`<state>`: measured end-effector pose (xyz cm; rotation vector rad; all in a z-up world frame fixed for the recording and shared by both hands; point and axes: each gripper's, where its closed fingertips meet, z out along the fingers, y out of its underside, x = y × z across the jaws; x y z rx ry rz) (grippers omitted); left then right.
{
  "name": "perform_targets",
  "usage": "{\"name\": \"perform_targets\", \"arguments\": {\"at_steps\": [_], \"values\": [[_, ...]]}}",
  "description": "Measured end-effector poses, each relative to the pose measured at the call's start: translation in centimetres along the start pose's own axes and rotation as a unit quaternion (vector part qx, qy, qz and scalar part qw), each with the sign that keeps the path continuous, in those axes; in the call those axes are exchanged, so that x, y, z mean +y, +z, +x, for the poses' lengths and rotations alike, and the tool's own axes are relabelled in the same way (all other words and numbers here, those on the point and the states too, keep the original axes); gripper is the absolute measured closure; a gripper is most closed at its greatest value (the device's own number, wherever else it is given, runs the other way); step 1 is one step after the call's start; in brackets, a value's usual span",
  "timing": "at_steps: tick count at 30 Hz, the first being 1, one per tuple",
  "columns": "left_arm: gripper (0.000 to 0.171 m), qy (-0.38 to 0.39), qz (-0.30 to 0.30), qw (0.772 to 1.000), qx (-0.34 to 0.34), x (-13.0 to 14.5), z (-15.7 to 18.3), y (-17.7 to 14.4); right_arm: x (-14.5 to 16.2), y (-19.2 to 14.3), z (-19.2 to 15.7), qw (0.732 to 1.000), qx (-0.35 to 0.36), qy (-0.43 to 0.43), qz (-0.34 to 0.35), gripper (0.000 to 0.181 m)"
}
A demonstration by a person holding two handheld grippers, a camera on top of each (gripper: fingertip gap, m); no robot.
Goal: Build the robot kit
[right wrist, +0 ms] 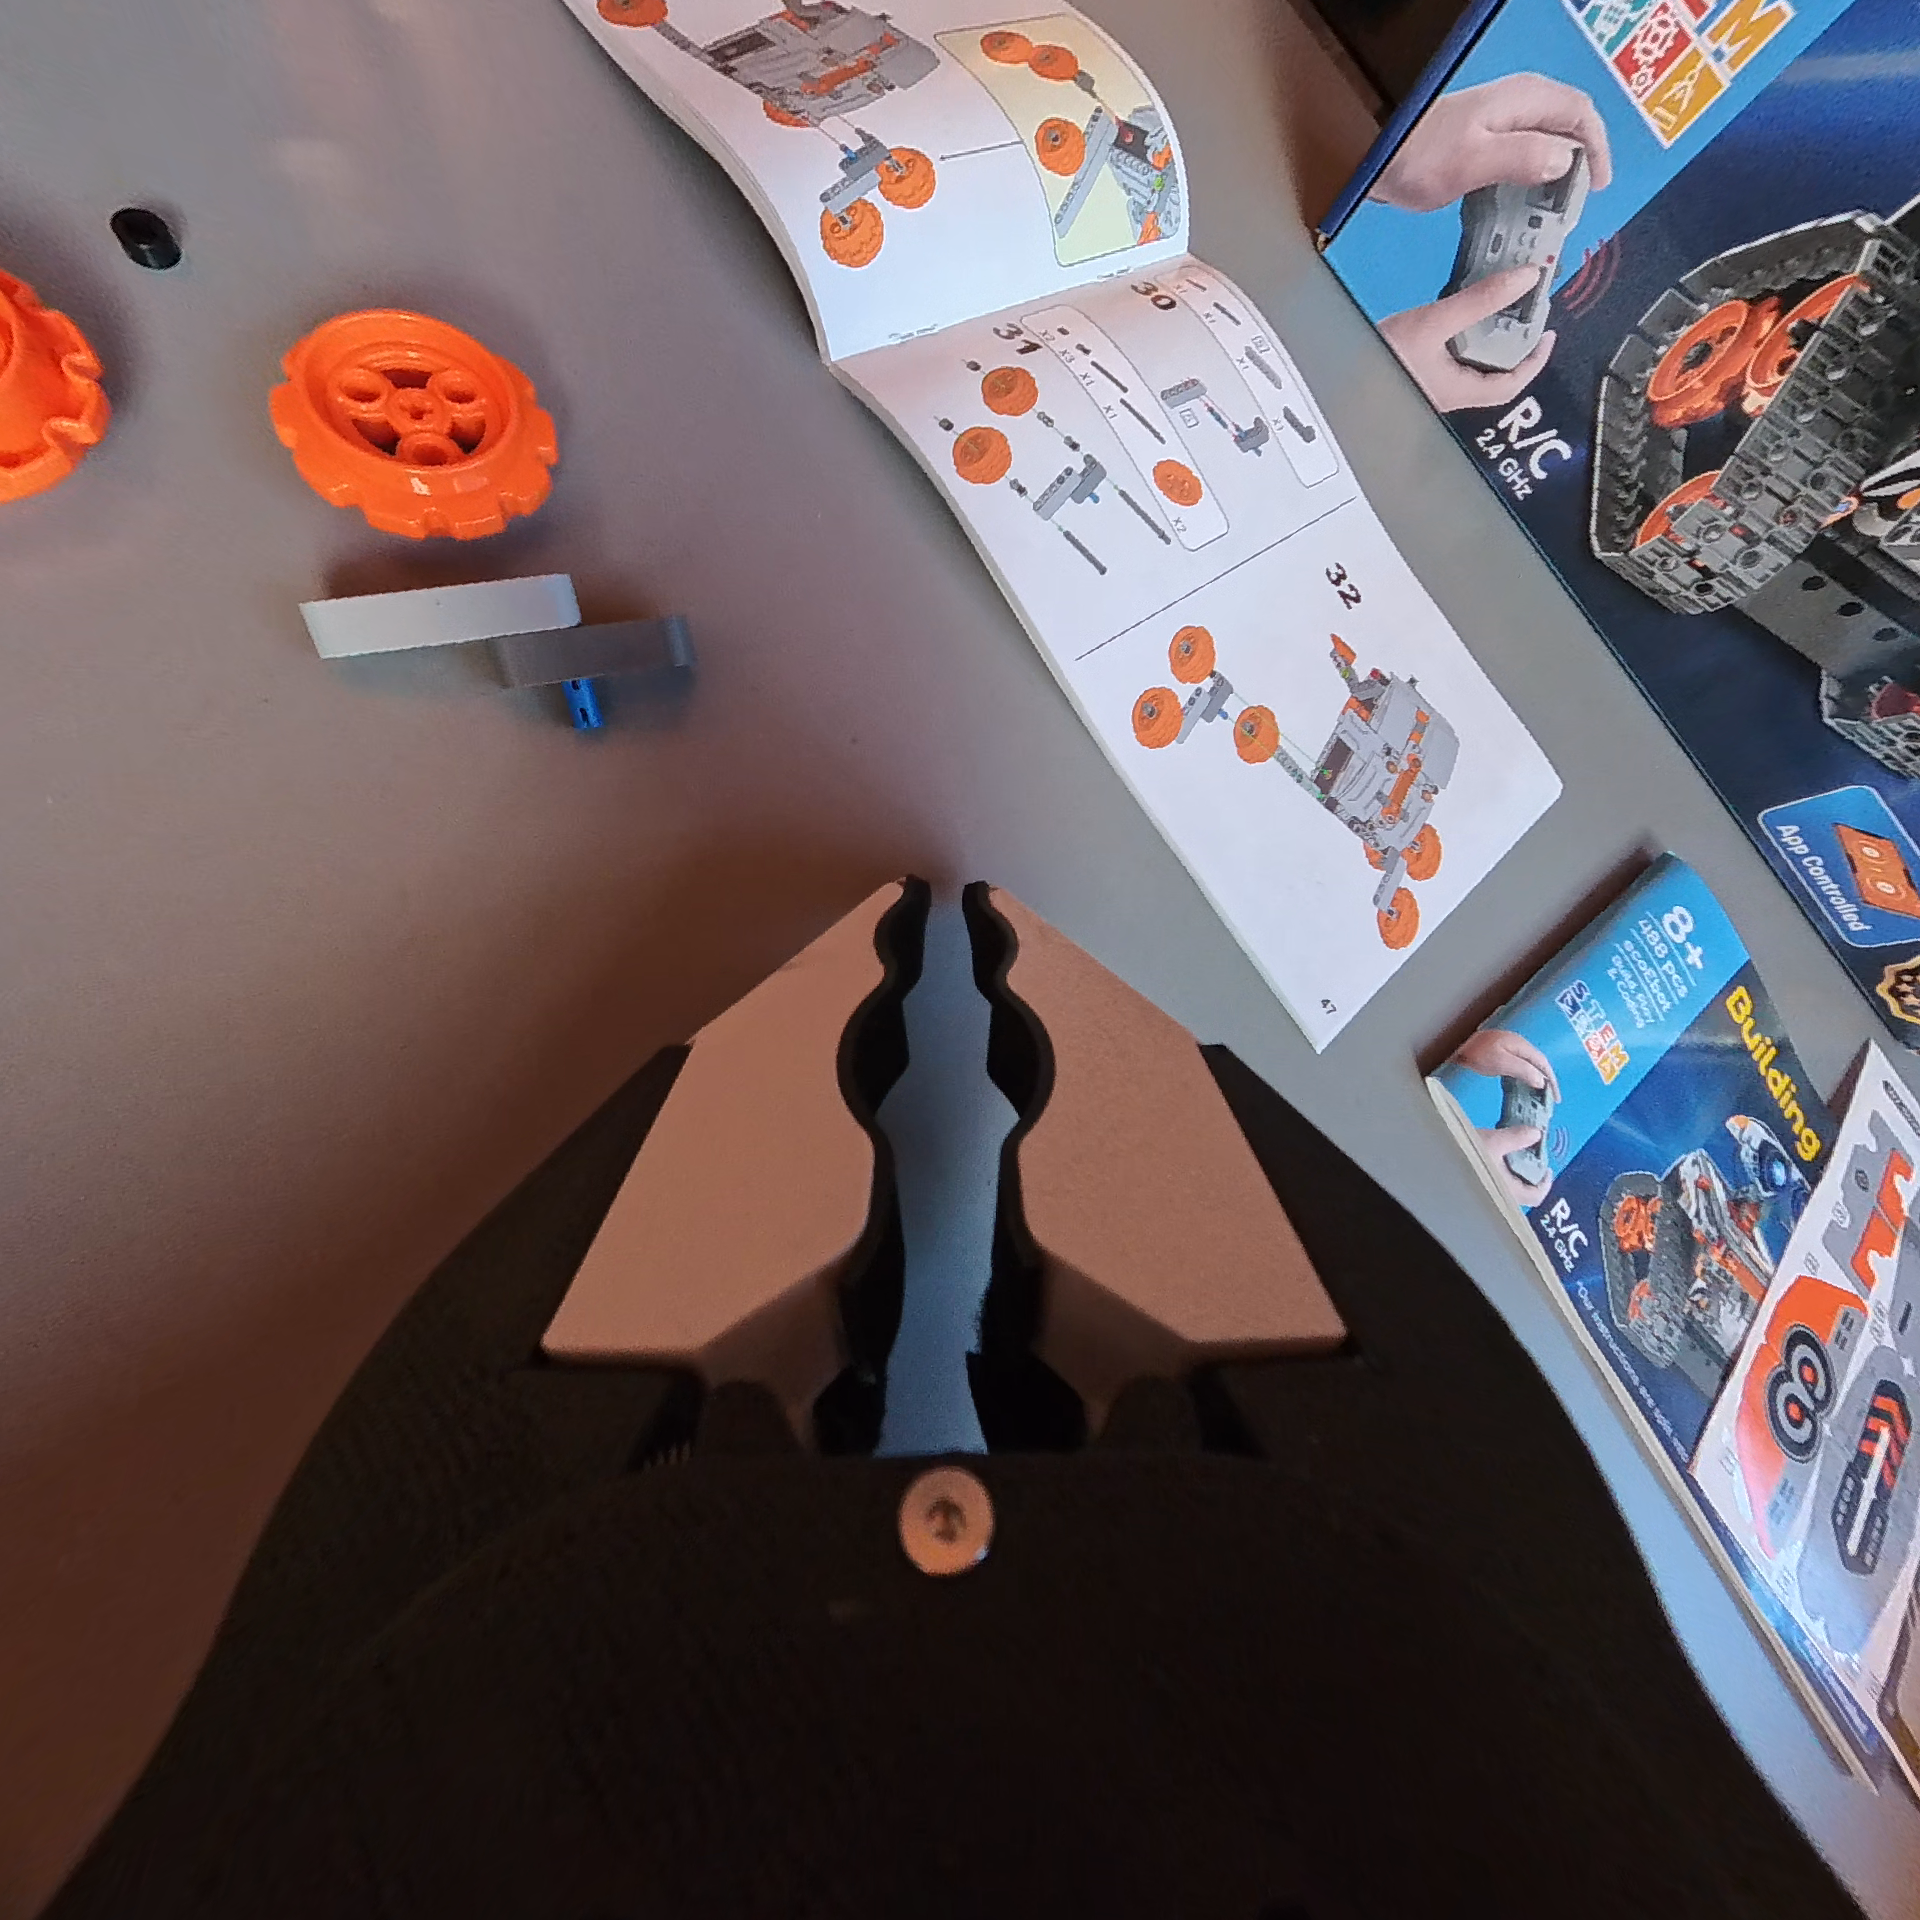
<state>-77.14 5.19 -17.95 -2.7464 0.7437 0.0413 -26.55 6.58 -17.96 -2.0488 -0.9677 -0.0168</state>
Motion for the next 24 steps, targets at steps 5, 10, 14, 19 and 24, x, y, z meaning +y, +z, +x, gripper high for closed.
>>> {"name": "perform_targets", "arguments": {"at_steps": [5,10,14,19,24], "values": [[0.148,-0.032,0.064,0.997,-0.022,-1.8,-2.2,-1.6,-0.1,0.1,0.1,1.000,-0.002,0.004,0.001,0.174],[0.133,-0.052,0.085,0.995,0.009,-2.0,-2.0,-2.3,-0.1,0.1,0.1,1.000,-0.001,0.003,0.000,0.174],[0.139,-0.037,0.071,0.997,0.002,-0.4,-1.6,-3.1,-0.1,0.2,0.0,1.000,0.000,-0.004,-0.002,0.175],[0.131,-0.047,-0.031,0.998,0.019,3.8,-0.1,-2.3,-0.1,0.2,0.0,1.000,-0.002,-0.005,-0.002,0.176],[0.129,-0.067,-0.043,0.996,0.043,4.2,1.0,-1.8,-0.2,0.3,0.0,1.000,-0.006,0.003,0.004,0.177]]}}
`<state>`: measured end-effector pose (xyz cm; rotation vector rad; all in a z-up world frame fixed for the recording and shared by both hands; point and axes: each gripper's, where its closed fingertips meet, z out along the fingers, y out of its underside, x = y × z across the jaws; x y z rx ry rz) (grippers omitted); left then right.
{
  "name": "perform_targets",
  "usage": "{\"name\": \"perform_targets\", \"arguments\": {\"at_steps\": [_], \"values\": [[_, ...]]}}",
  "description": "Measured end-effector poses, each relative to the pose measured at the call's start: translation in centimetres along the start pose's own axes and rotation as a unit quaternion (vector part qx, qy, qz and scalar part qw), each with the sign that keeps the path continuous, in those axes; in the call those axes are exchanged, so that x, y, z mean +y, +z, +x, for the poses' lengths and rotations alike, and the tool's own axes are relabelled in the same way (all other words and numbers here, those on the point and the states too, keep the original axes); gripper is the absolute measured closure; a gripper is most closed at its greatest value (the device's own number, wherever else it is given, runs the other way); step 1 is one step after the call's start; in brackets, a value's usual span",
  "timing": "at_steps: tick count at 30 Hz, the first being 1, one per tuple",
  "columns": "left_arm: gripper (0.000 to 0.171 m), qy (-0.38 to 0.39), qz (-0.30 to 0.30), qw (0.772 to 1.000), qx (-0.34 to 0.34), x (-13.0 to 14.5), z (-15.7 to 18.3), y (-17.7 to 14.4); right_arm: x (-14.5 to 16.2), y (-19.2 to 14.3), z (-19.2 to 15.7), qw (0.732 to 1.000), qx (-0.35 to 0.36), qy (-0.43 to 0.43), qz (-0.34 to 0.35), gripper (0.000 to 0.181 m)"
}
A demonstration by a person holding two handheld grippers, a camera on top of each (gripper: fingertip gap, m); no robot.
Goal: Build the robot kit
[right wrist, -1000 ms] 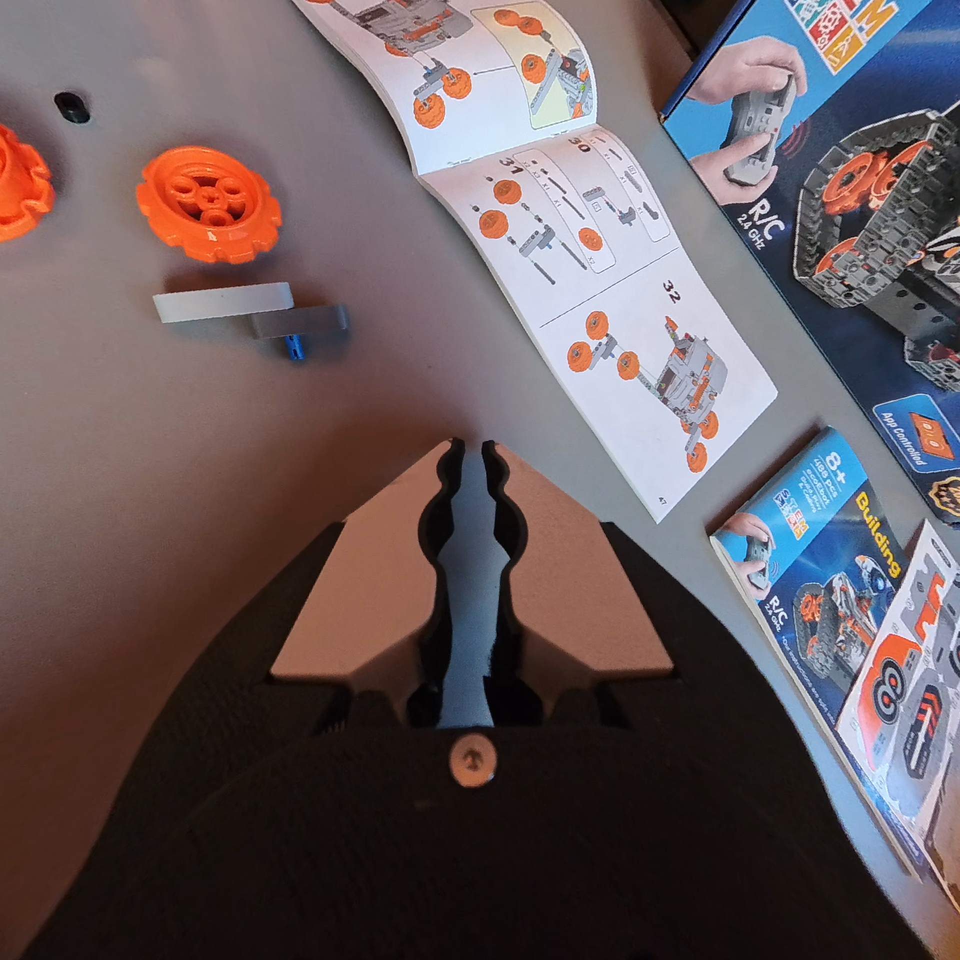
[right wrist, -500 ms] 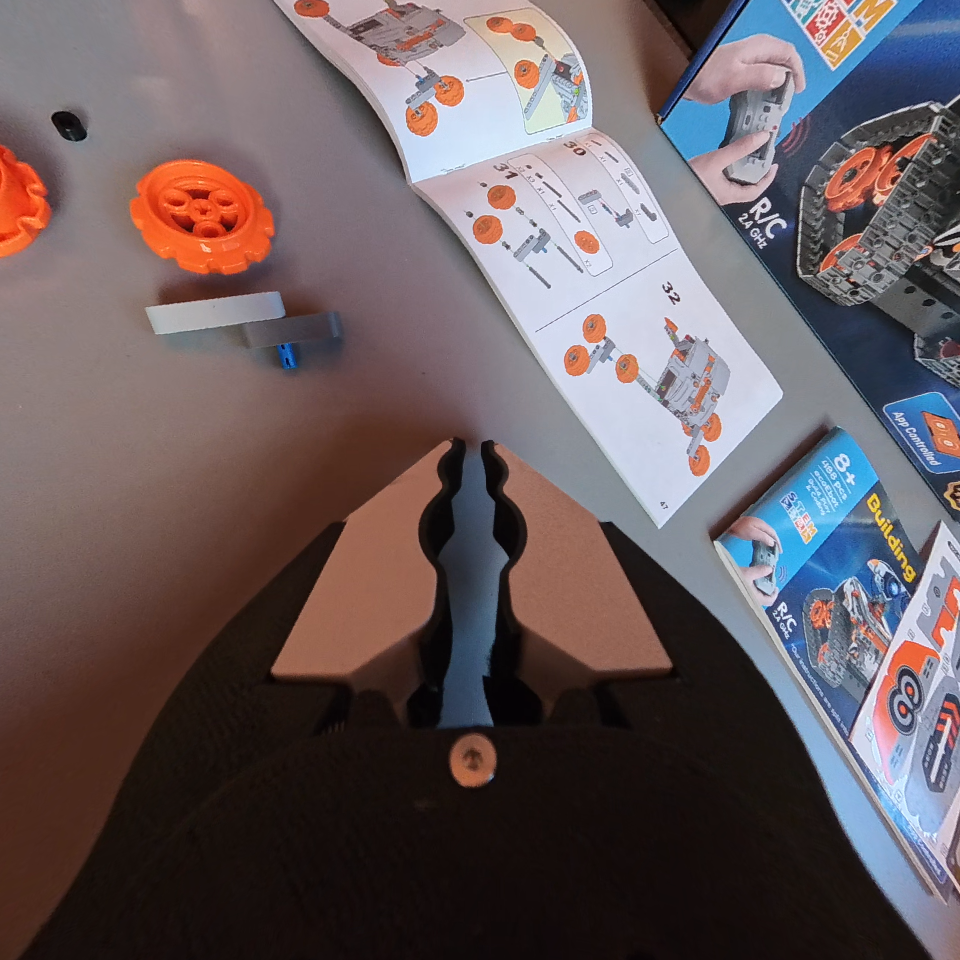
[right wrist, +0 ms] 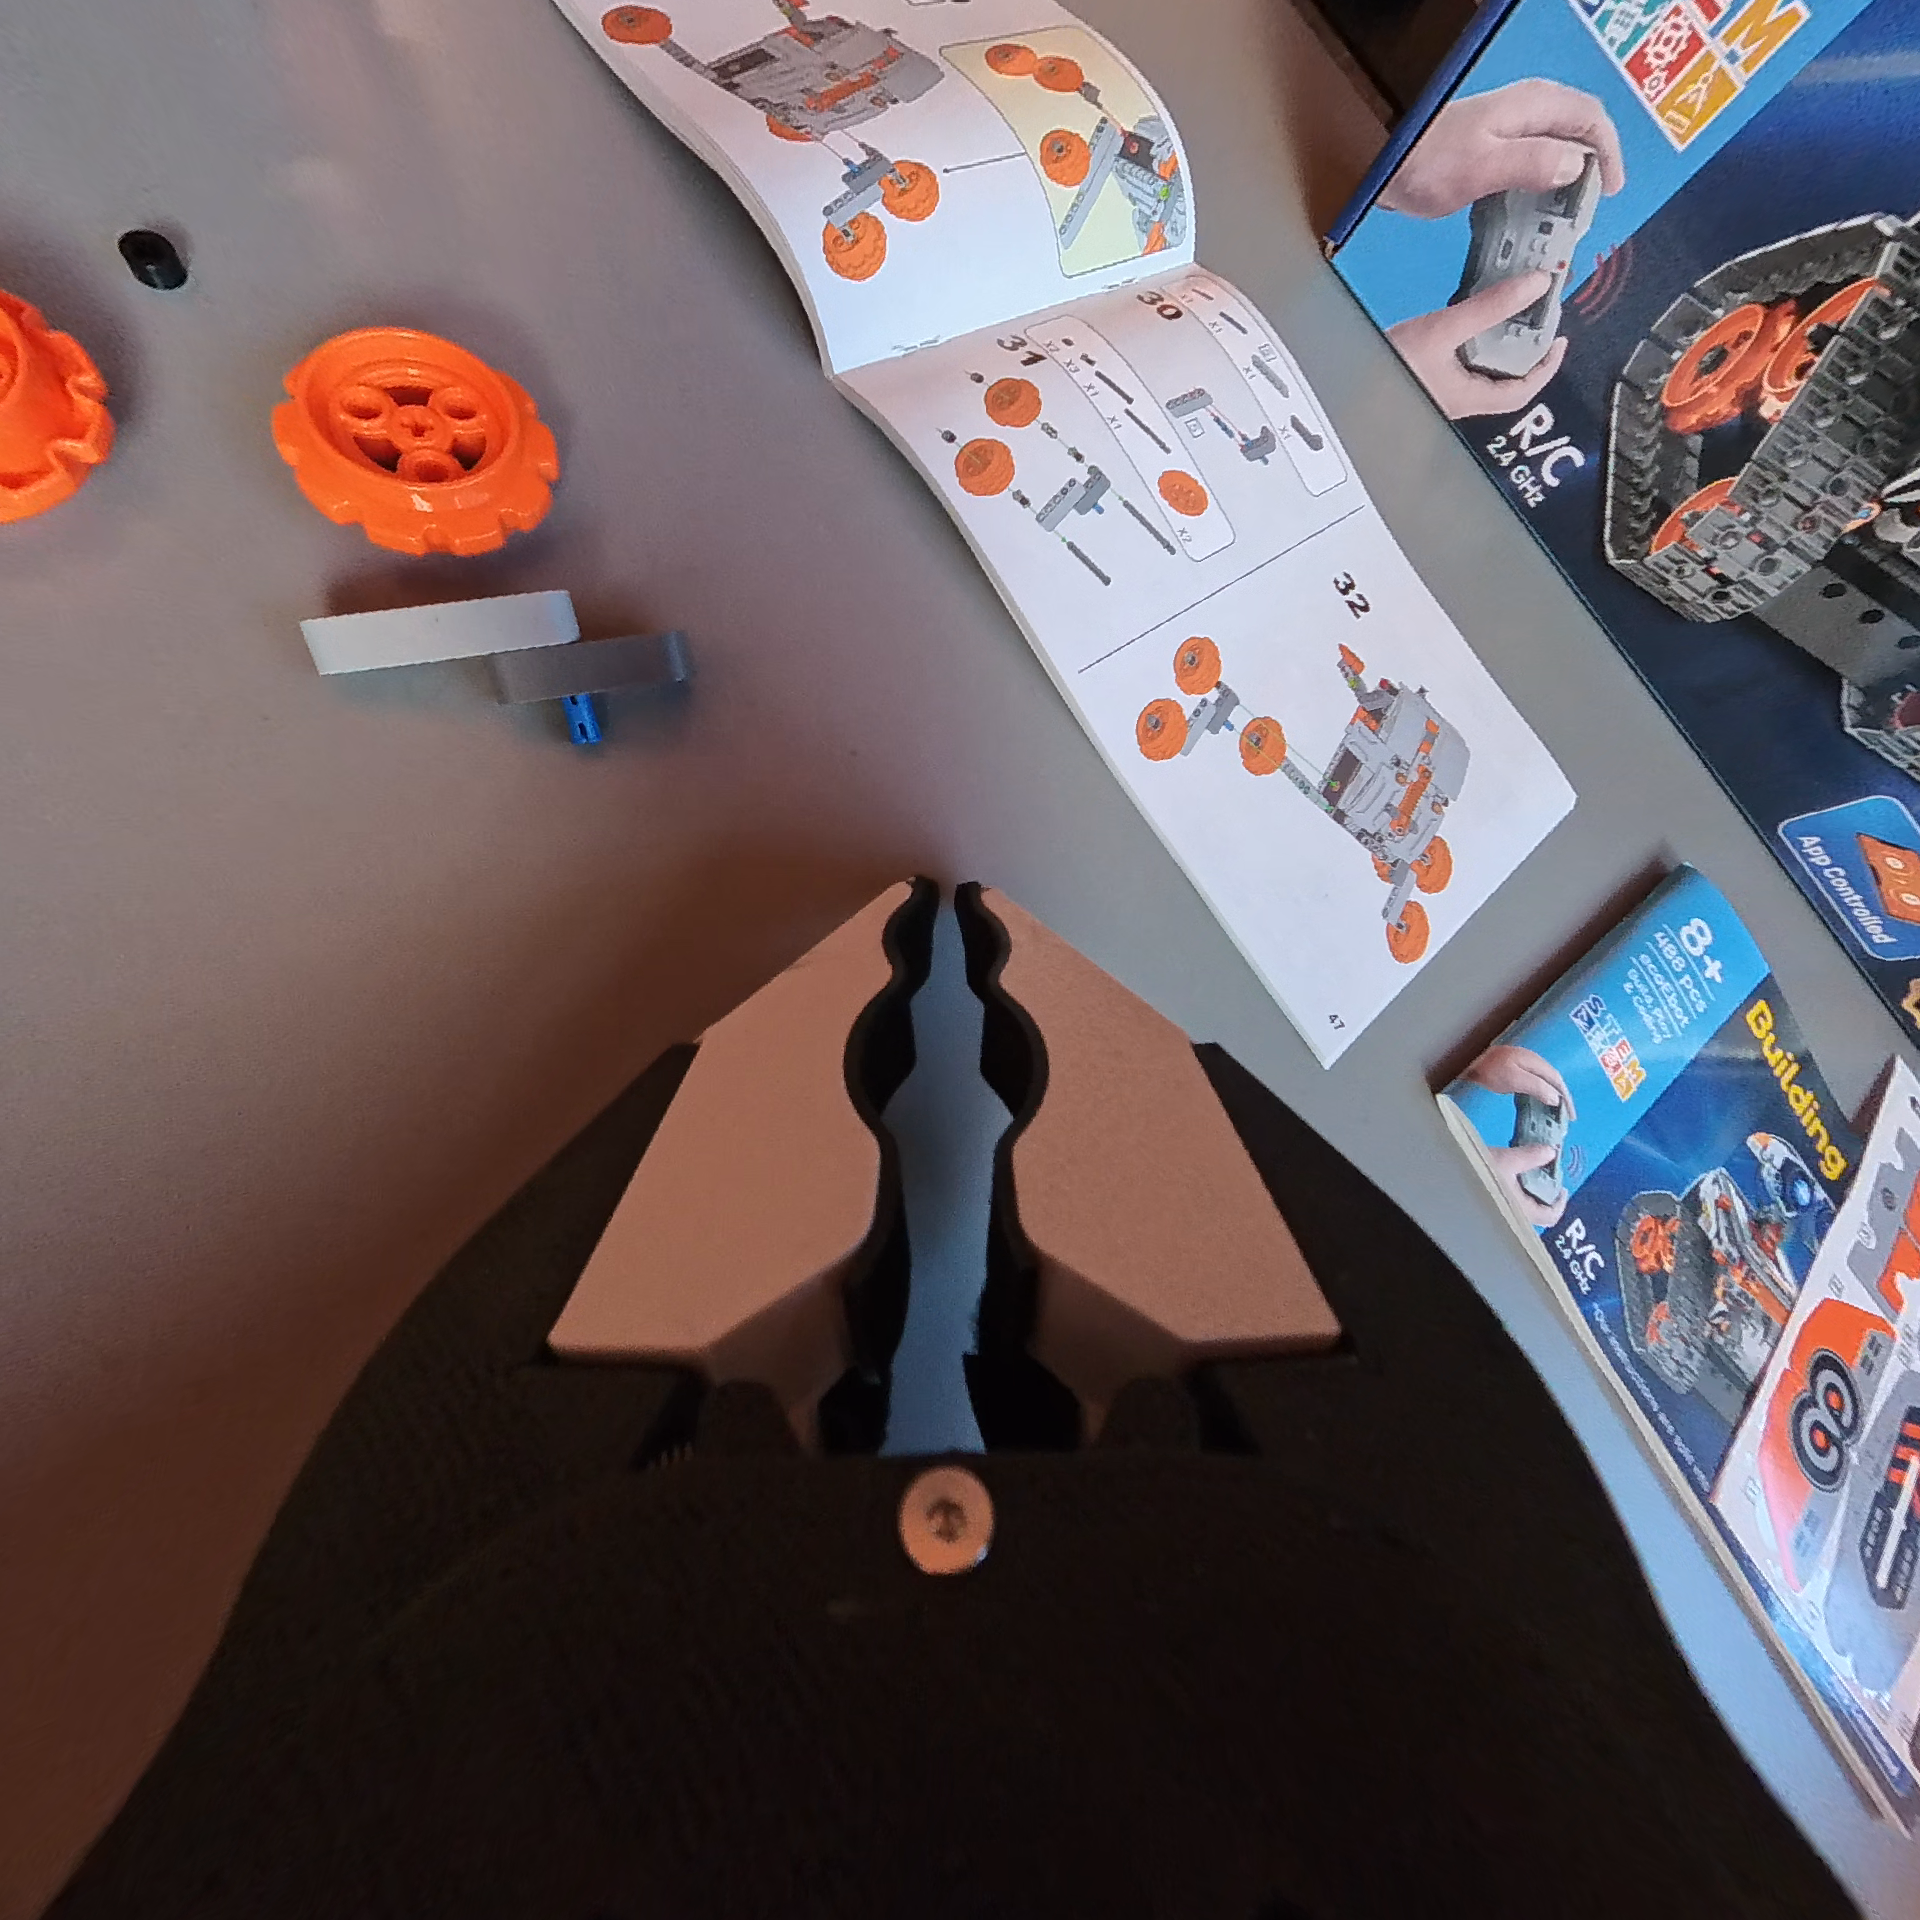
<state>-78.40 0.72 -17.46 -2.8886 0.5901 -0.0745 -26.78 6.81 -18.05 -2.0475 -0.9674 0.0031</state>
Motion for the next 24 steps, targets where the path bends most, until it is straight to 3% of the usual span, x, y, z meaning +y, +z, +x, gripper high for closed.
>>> {"name": "perform_targets", "arguments": {"at_steps": [1,4,7,8,10,13,15,18,24], "values": [[0.122,0.001,-0.015,1.000,0.012,0.2,0.3,0.4,0.0,0.0,0.0,1.000,-0.001,0.003,0.002,0.177],[0.137,0.014,0.010,0.999,0.027,-1.2,1.3,0.6,-0.1,0.2,0.1,1.000,-0.006,0.014,0.008,0.177],[0.164,0.070,0.051,0.996,-0.029,-2.8,0.9,0.5,-0.1,0.2,0.1,1.000,-0.011,0.026,0.013,0.177],[0.166,0.086,0.066,0.994,-0.017,-3.5,1.6,0.6,-0.1,0.2,0.1,0.999,-0.011,0.029,0.013,0.177],[0.166,0.085,0.080,0.993,0.015,-4.6,2.6,1.0,-0.1,0.3,0.2,0.999,-0.011,0.031,0.014,0.177],[0.166,0.076,0.088,0.993,0.011,-6.0,1.9,1.5,-0.2,0.3,0.2,0.999,-0.009,0.029,0.013,0.177],[0.166,0.059,0.119,0.991,-0.008,-7.6,0.7,1.4,-0.2,0.3,0.2,0.999,-0.009,0.030,0.014,0.177],[0.157,0.025,0.181,0.983,0.029,-9.9,0.9,0.1,-0.2,0.3,0.2,0.999,-0.013,0.038,0.015,0.177],[0.138,0.054,0.173,0.984,0.004,-9.0,0.1,-1.4,-0.2,0.3,0.2,0.999,-0.017,0.043,0.016,0.177]]}}
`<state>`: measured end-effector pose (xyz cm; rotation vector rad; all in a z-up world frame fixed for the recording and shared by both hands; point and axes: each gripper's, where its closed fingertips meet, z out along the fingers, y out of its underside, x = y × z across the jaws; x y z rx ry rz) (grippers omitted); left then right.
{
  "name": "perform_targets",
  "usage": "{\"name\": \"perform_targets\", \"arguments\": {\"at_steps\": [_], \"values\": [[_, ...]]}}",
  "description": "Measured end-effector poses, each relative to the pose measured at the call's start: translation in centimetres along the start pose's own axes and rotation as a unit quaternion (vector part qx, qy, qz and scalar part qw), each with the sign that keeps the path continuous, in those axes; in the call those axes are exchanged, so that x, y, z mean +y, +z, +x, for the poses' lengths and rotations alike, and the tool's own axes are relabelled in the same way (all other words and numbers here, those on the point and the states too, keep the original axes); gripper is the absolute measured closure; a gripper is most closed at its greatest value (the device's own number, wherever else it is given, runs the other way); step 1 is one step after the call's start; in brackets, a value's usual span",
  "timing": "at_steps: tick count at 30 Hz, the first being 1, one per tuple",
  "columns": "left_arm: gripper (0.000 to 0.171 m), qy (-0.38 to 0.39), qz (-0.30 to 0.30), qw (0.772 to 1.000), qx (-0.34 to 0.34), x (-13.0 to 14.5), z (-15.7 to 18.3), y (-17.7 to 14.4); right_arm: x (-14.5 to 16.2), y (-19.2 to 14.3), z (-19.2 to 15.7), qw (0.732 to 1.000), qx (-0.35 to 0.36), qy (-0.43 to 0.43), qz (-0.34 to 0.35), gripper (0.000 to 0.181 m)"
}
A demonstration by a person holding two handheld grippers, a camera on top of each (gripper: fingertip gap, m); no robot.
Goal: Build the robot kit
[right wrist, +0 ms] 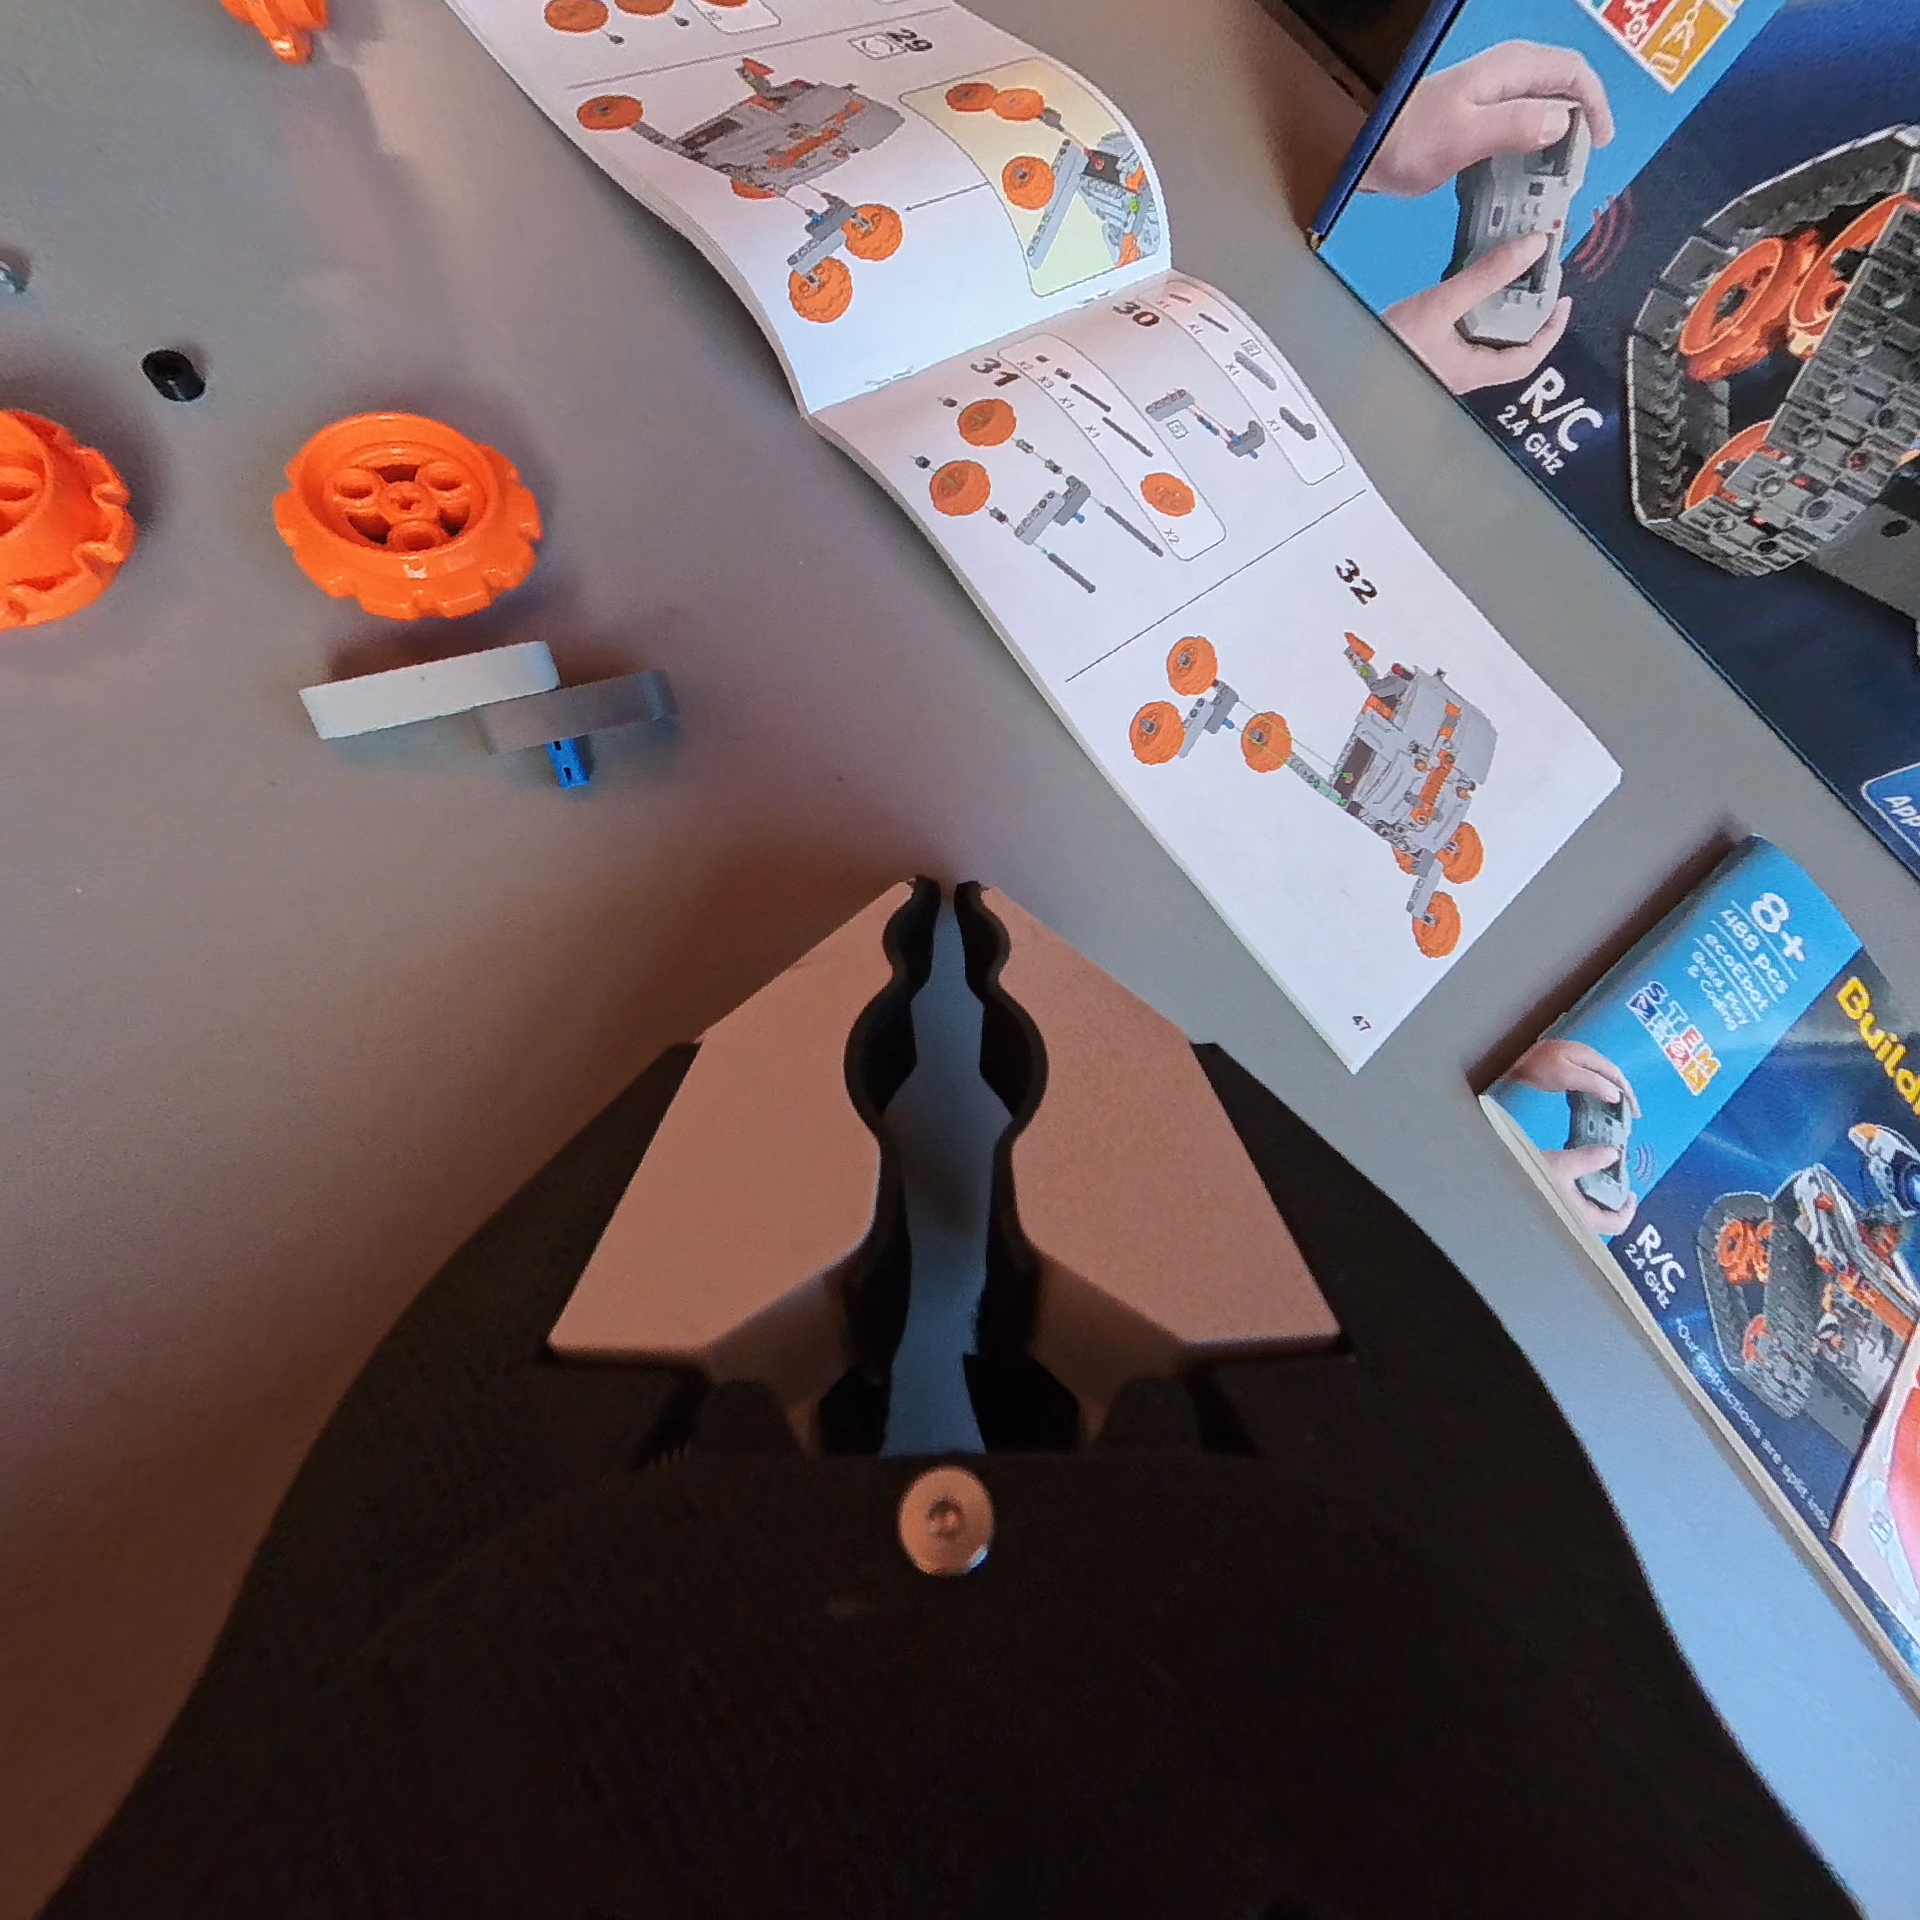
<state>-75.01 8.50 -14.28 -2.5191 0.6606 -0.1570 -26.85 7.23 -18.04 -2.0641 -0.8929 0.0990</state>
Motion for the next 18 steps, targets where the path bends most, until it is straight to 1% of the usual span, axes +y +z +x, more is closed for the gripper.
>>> {"name": "perform_targets", "arguments": {"at_steps": [2,3,4,6,7,8,10,11,12,13,14,15,16,17,18], "values": [[0.136,0.024,0.014,0.999,0.027,-1.2,1.3,-0.1,0.0,0.0,0.0,1.000,0.001,-0.005,-0.001,0.177],[0.131,0.042,0.022,0.998,0.038,-2.2,1.9,0.2,0.0,0.1,0.0,1.000,0.001,-0.006,-0.001,0.177],[0.125,0.069,0.033,0.996,0.042,-3.3,2.4,0.7,-0.1,0.1,0.0,1.000,0.000,-0.005,-0.001,0.177],[0.121,0.128,0.043,0.990,0.045,-5.3,3.3,2.3,-0.1,0.1,0.0,1.000,-0.002,-0.001,-0.001,0.177],[0.116,0.160,0.038,0.985,0.051,-5.8,3.8,3.3,-0.1,0.1,0.0,1.000,-0.003,0.002,0.000,0.177],[0.115,0.189,0.029,0.980,0.052,-6.1,4.0,4.2,-0.1,0.1,0.0,1.000,-0.003,0.005,0.001,0.177],[0.114,0.224,0.004,0.974,0.032,-6.3,3.4,5.8,-0.1,0.1,0.1,1.000,-0.003,0.008,0.002,0.176],[0.113,0.236,-0.001,0.971,0.036,-6.3,3.6,6.3,-0.1,0.1,0.1,1.000,-0.002,0.007,0.002,0.176],[0.118,0.244,0.003,0.969,0.031,-6.7,3.5,6.7,-0.1,0.1,0.1,1.000,-0.001,0.006,0.002,0.177],[0.126,0.247,0.010,0.969,0.014,-7.2,3.0,7.0,-0.1,0.1,0.1,1.000,-0.001,0.005,0.002,0.177],[0.125,0.249,0.003,0.968,-0.001,-7.3,2.5,7.3,-0.1,0.1,0.1,1.000,-0.001,0.005,0.002,0.177],[0.129,0.246,-0.006,0.969,-0.017,-7.2,1.8,7.5,-0.1,0.1,0.1,1.000,-0.003,0.007,0.002,0.177],[0.138,0.242,-0.012,0.970,-0.033,-7.2,1.2,7.6,-0.1,0.1,0.1,1.000,-0.004,0.009,0.002,0.177],[0.143,0.238,-0.017,0.970,-0.044,-7.1,0.7,7.8,-0.1,0.1,0.1,1.000,-0.006,0.011,0.002,0.177],[0.142,0.235,-0.022,0.970,-0.051,-7.0,0.2,7.8,-0.1,0.2,0.1,1.000,-0.007,0.012,0.002,0.177]]}}
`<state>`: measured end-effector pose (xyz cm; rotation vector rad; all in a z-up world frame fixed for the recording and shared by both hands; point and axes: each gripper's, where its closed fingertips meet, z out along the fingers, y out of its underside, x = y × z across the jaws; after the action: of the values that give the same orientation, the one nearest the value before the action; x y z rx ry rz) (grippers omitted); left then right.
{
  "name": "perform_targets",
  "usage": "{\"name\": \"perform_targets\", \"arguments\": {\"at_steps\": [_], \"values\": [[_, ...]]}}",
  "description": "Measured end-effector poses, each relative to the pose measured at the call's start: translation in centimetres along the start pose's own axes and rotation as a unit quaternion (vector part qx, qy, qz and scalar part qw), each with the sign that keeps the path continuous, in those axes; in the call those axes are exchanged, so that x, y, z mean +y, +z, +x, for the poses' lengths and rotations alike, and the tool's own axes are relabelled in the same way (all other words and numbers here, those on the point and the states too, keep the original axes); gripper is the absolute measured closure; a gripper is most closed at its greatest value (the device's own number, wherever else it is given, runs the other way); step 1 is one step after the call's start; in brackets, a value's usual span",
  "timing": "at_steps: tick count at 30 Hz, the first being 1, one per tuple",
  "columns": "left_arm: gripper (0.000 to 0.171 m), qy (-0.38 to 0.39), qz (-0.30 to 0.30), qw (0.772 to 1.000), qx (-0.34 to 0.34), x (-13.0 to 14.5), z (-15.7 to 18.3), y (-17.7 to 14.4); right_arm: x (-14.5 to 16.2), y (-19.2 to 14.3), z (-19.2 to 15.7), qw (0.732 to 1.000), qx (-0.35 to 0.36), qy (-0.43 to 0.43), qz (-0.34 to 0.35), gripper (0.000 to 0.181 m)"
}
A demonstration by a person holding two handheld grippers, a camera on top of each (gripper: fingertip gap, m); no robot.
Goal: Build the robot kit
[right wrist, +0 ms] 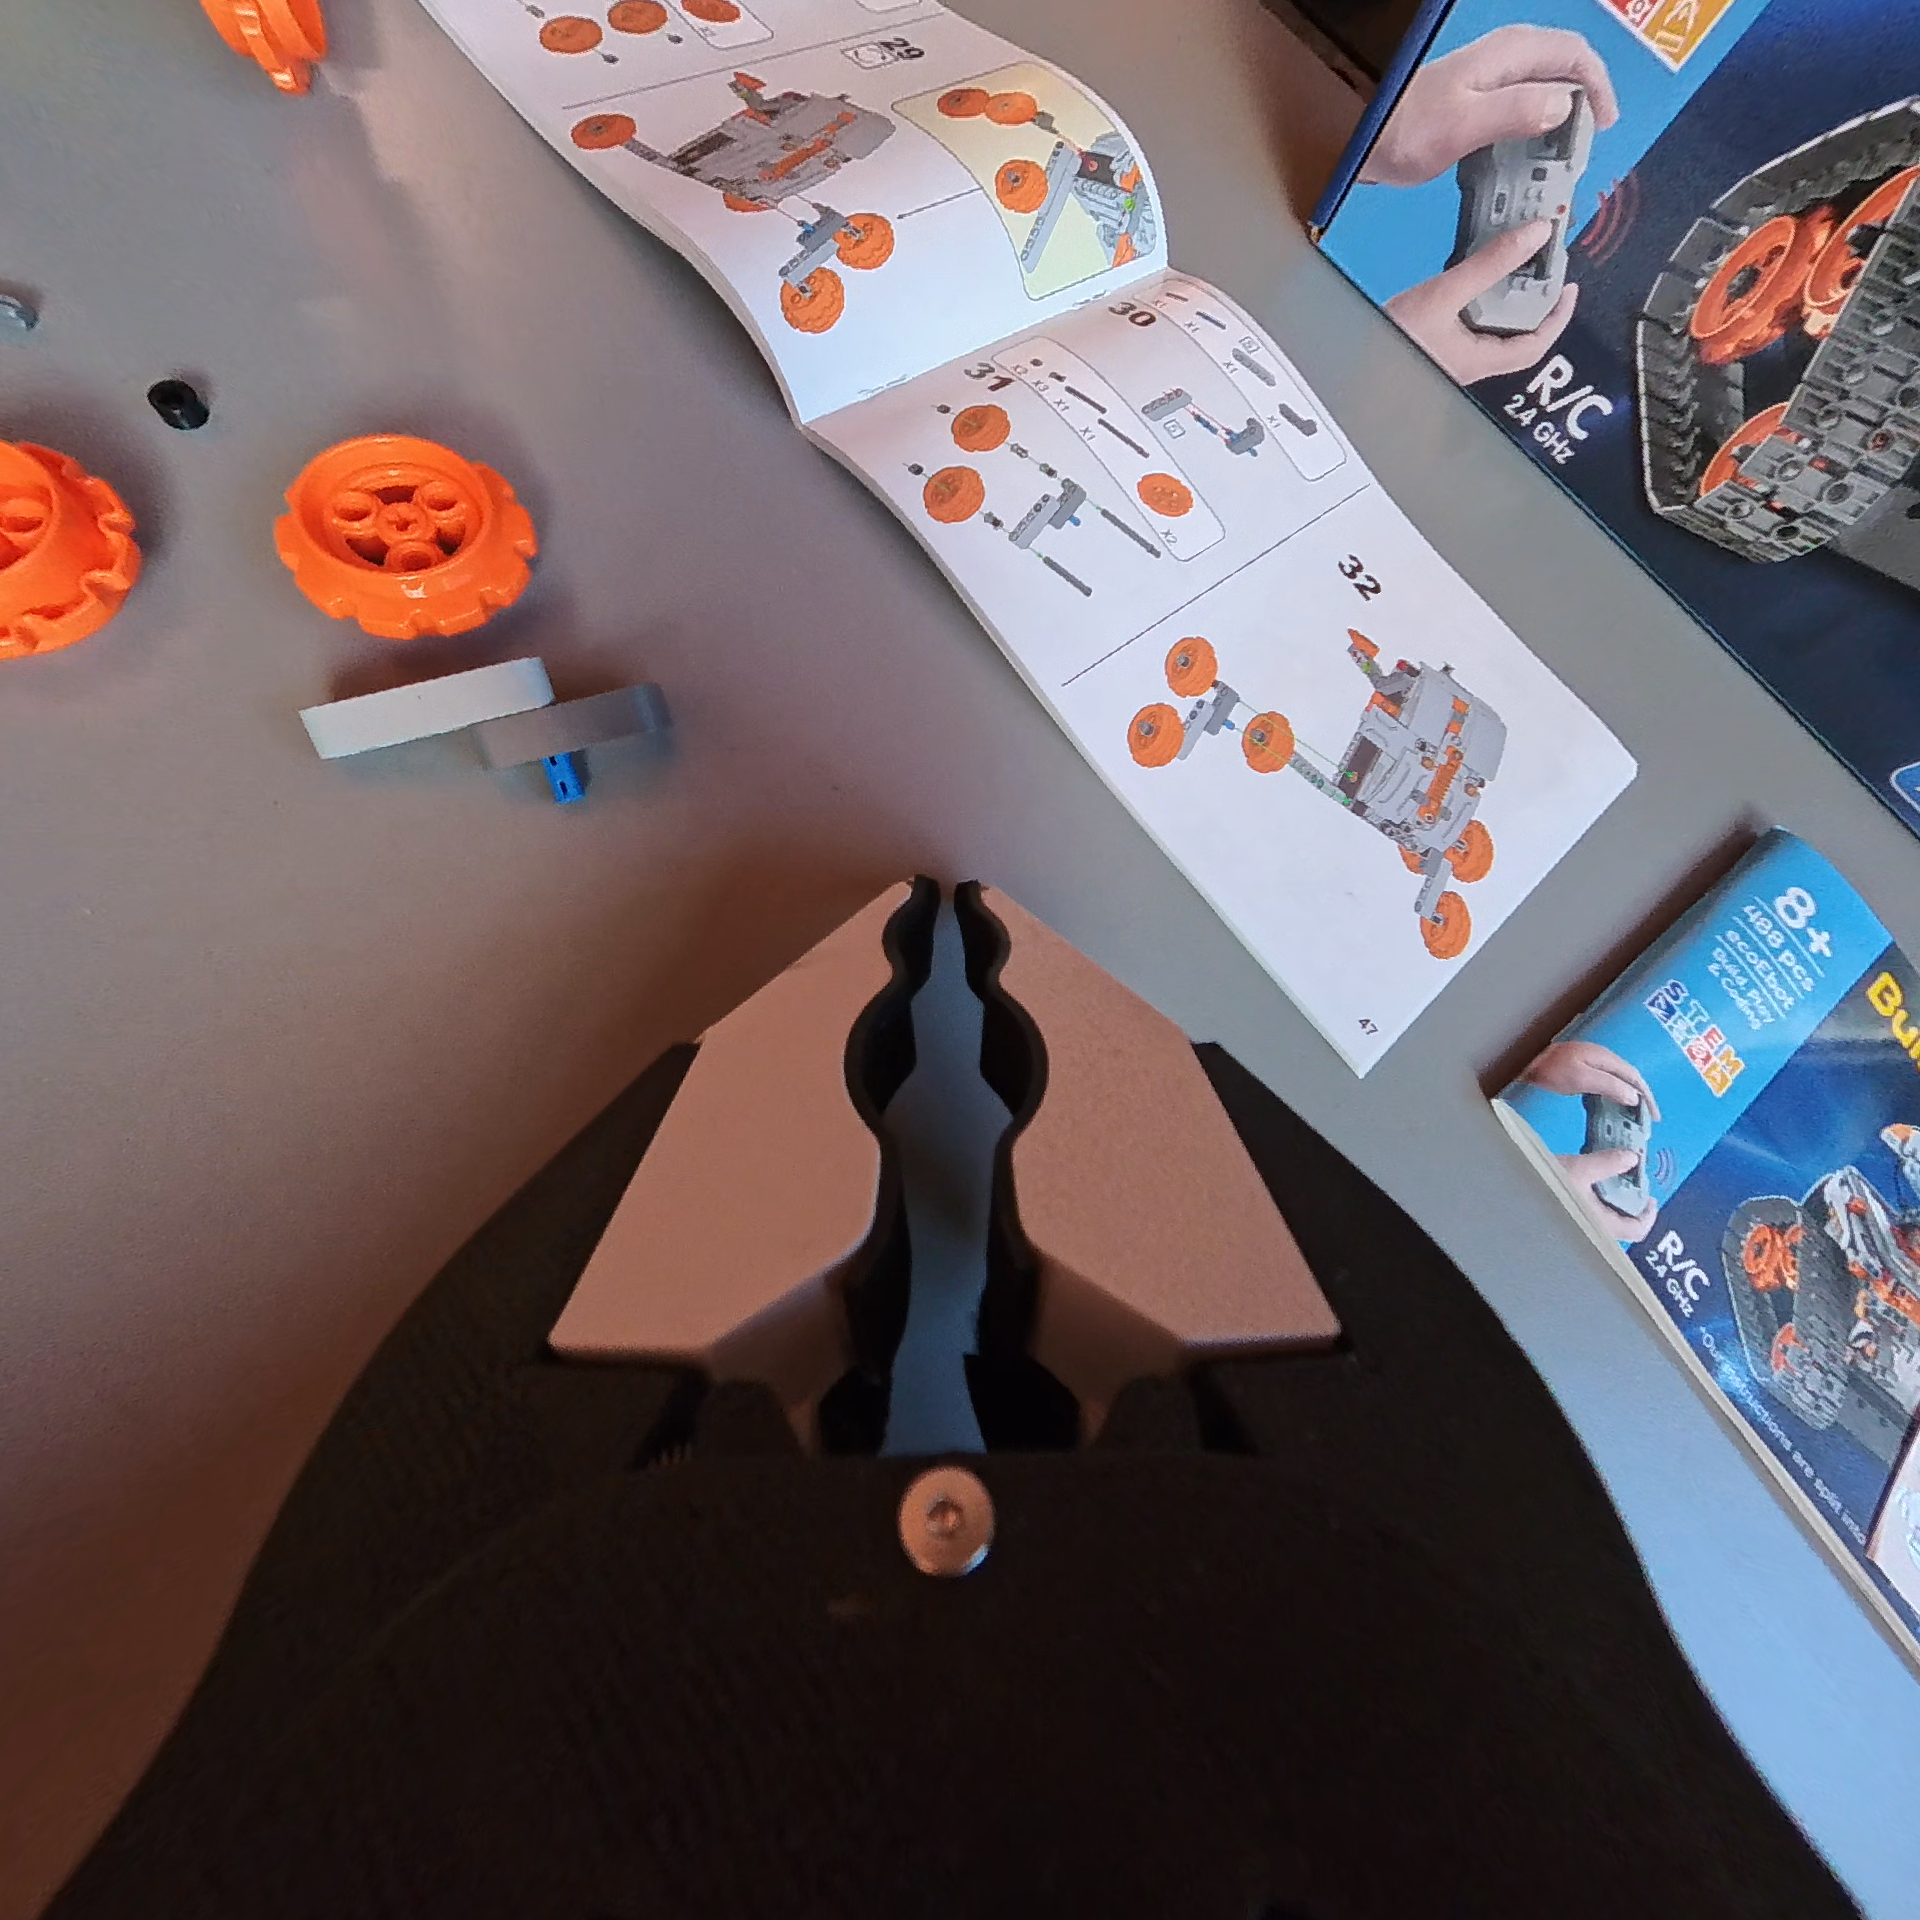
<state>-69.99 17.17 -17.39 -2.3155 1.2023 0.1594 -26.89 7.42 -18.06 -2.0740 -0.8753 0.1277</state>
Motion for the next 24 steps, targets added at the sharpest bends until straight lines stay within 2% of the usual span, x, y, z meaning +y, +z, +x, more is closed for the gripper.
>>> {"name": "perform_targets", "arguments": {"at_steps": [2,4,6,8,9,14,19,24], "values": [[0.152,-0.016,-0.005,1.000,-0.008,0.5,-0.5,0.1,0.0,0.0,0.0,1.000,-0.001,0.002,0.000,0.177],[0.153,-0.048,0.002,0.999,-0.002,0.4,-0.7,-0.2,0.0,0.0,0.0,1.000,-0.002,0.003,0.000,0.177],[0.149,-0.061,0.036,0.997,0.006,-0.5,-0.7,-1.0,0.0,0.1,0.0,1.000,-0.003,0.004,0.000,0.177],[0.167,-0.049,0.083,0.993,0.065,-1.9,1.0,-2.2,0.0,0.1,0.1,1.000,-0.004,0.006,0.000,0.177],[0.171,-0.036,0.094,0.990,0.097,-2.2,1.8,-2.6,0.0,0.1,0.1,1.000,-0.005,0.008,0.000,0.177],[0.171,0.086,0.116,0.974,0.175,-2.3,3.4,-2.5,0.0,0.1,0.1,1.000,-0.008,0.014,-0.001,0.176],[0.170,0.164,0.100,0.966,0.175,-2.2,3.6,-1.4,0.0,0.1,0.1,1.000,-0.007,0.012,-0.001,0.176],[0.169,0.202,0.094,0.953,0.203,-1.7,4.7,-0.6,0.0,0.1,0.1,1.000,-0.009,0.014,-0.001,0.176]]}}
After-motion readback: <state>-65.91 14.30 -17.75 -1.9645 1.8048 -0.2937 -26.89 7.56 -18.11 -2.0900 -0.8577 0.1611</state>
